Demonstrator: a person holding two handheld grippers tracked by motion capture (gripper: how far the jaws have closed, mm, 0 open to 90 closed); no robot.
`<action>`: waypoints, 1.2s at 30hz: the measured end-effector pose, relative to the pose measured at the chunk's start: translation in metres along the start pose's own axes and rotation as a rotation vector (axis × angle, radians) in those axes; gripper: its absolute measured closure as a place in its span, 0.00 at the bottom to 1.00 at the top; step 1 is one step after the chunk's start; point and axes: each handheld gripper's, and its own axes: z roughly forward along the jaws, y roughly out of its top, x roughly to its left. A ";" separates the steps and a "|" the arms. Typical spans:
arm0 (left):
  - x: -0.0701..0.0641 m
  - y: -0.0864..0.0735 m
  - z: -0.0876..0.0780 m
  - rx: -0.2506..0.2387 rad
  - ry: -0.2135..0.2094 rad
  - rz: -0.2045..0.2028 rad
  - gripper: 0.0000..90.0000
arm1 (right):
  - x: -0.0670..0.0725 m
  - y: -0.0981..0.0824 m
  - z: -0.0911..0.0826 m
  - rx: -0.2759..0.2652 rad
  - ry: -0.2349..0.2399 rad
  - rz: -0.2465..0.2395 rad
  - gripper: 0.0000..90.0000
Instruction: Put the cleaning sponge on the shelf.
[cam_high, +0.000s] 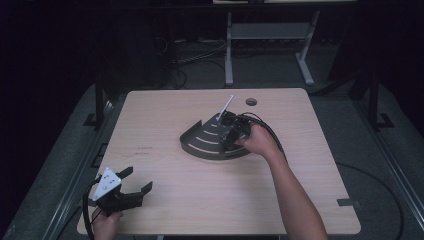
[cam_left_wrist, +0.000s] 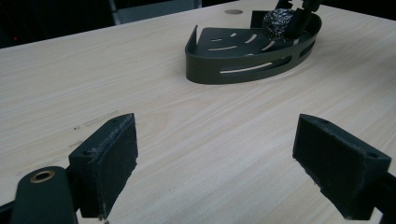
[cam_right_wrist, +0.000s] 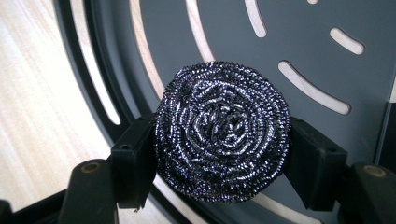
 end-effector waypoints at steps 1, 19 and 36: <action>0.000 0.000 0.000 0.001 -0.001 0.000 0.15 | 0.000 0.000 0.001 0.001 -0.002 0.003 0.35; 0.000 0.000 0.001 0.007 0.000 0.005 0.15 | -0.003 0.005 0.015 -0.008 -0.001 0.028 0.35; -0.001 0.000 0.002 0.008 0.000 0.007 0.15 | -0.009 -0.001 0.024 -0.020 0.018 0.069 0.34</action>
